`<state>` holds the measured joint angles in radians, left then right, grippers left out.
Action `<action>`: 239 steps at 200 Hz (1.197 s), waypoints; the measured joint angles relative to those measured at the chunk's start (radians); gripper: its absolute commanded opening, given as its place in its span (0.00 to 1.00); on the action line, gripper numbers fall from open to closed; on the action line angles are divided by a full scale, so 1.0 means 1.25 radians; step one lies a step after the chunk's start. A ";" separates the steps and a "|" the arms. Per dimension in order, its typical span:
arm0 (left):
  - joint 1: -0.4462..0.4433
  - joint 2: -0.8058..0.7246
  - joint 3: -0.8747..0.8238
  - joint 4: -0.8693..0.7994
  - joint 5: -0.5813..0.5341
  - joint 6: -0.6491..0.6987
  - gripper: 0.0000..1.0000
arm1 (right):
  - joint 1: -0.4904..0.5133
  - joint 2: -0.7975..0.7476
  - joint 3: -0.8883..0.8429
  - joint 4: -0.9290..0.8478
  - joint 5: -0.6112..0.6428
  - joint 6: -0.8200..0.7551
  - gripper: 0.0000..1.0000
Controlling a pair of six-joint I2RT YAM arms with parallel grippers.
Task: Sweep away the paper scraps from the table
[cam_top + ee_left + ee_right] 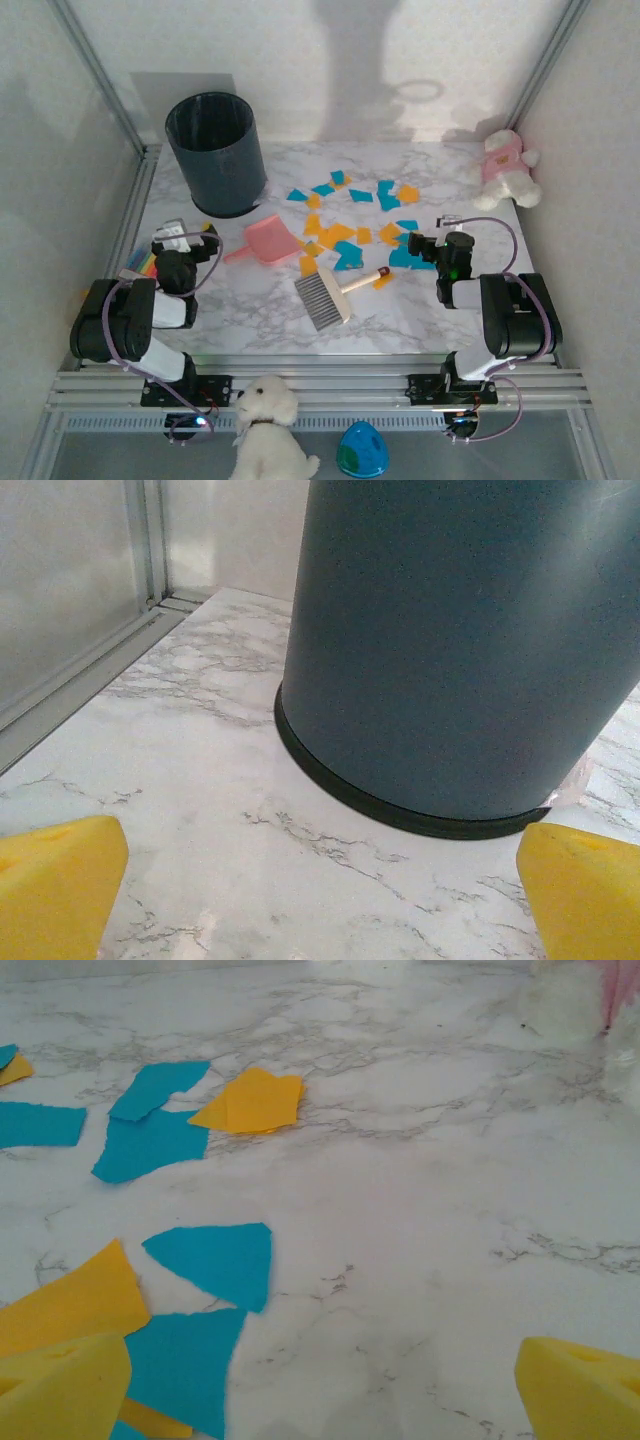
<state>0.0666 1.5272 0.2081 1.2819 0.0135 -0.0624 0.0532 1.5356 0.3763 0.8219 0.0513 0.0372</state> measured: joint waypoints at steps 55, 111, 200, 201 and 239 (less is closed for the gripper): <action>-0.001 0.000 0.000 0.000 -0.003 0.000 1.00 | 0.000 0.000 0.000 0.000 0.000 0.000 0.99; -0.001 0.000 0.000 0.000 -0.002 0.000 1.00 | 0.000 0.000 0.000 0.000 0.000 0.000 0.99; -0.002 0.000 0.000 0.001 -0.006 0.000 0.99 | 0.000 0.000 0.000 0.000 0.000 0.000 0.99; -0.002 -0.001 0.000 0.001 -0.006 0.000 0.99 | 0.000 -0.001 0.000 -0.001 0.001 0.000 0.99; -0.006 -0.059 -0.034 0.001 -0.029 0.000 1.00 | 0.000 -0.023 0.000 -0.011 0.027 0.001 0.99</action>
<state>0.0593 1.4536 0.1661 1.2831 -0.0227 -0.0628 0.0532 1.5066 0.3763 0.8078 0.0853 0.0387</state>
